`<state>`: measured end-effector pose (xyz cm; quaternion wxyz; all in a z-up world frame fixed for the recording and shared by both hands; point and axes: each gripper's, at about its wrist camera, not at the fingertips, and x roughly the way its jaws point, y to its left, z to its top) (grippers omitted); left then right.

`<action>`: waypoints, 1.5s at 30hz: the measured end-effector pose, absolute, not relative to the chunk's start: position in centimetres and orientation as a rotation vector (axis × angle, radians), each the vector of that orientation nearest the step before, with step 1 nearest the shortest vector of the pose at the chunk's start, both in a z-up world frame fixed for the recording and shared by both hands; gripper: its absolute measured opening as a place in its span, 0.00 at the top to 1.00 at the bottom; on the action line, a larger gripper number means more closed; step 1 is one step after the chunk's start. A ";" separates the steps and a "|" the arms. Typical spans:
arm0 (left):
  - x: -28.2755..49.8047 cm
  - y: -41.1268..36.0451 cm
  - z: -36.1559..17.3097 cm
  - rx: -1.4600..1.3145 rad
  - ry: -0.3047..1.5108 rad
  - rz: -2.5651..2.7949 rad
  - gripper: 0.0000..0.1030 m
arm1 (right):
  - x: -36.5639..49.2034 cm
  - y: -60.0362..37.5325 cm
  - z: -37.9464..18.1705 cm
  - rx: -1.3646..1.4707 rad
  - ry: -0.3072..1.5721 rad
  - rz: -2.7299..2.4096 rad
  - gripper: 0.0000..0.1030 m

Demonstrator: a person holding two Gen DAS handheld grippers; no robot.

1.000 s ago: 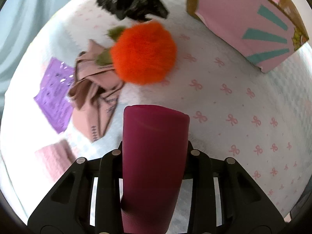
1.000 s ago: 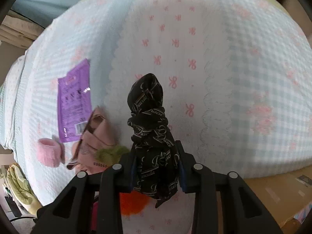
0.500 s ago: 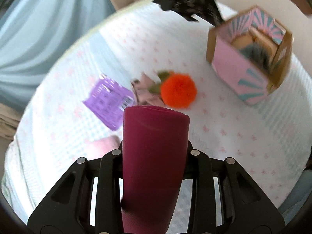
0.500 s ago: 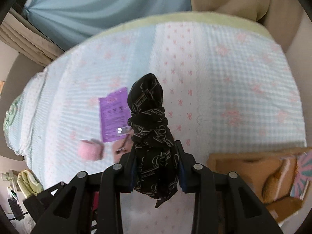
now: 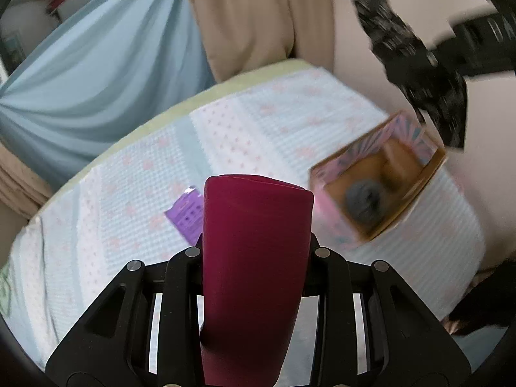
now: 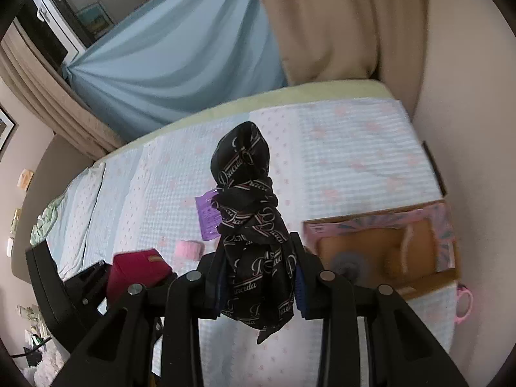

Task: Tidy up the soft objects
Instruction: 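Lower the pouch and scrunchie into the cardboard box and open both tools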

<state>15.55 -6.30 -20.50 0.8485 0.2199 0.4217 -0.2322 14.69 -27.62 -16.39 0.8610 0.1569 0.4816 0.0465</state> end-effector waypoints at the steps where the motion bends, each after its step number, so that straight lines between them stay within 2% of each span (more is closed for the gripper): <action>1: 15.3 -6.7 -19.8 0.449 0.884 -0.488 0.72 | 14.0 -28.4 -16.1 0.330 1.004 0.087 0.70; 7: 14.2 -11.3 -17.3 0.371 0.871 -0.502 0.72 | 11.1 -34.4 -16.2 0.346 1.000 0.019 0.70; 13: 14.4 -16.8 -18.8 0.276 0.921 -0.518 0.72 | 10.5 -39.1 -18.3 0.347 1.044 -0.040 0.70; 25: 19.4 -25.8 -26.0 0.180 1.099 -0.537 0.73 | 13.5 -46.7 -28.8 0.398 1.229 -0.111 0.70; 31: 22.5 -31.3 -31.1 0.248 1.189 -0.586 0.73 | 14.5 -49.7 -35.1 0.517 1.321 -0.133 0.70; 36: 23.7 -33.7 -35.2 0.297 1.251 -0.606 0.72 | 14.8 -50.9 -38.2 0.589 1.343 -0.144 0.70; 37: 23.8 -33.9 -35.6 0.299 1.258 -0.605 0.71 | 14.9 -51.0 -38.4 0.594 1.336 -0.146 0.70; 38: 24.0 -34.1 -36.2 0.295 1.269 -0.603 0.61 | 14.9 -51.0 -38.5 0.597 1.323 -0.146 0.66; 39: 24.2 -34.2 -36.4 0.290 1.273 -0.602 0.50 | 14.9 -51.1 -38.6 0.604 1.299 -0.143 0.56; 40: 24.3 -34.4 -36.5 0.282 1.271 -0.600 0.17 | 14.9 -51.1 -38.5 0.609 1.282 -0.140 0.50; 41: 24.5 -34.5 -36.5 0.280 1.262 -0.597 0.00 | 14.9 -51.2 -38.4 0.616 1.252 -0.136 0.33; 42: 24.7 -34.6 -36.3 0.277 1.253 -0.605 0.00 | 14.8 -51.1 -38.2 0.604 1.229 -0.134 0.10; 43: 24.8 -34.6 -35.9 0.282 1.237 -0.598 0.00 | 14.8 -51.0 -38.0 0.593 1.221 -0.130 0.01; 45: 25.0 -34.2 -34.9 0.281 1.191 -0.572 0.00 | 14.5 -50.5 -37.9 0.547 1.218 -0.113 0.00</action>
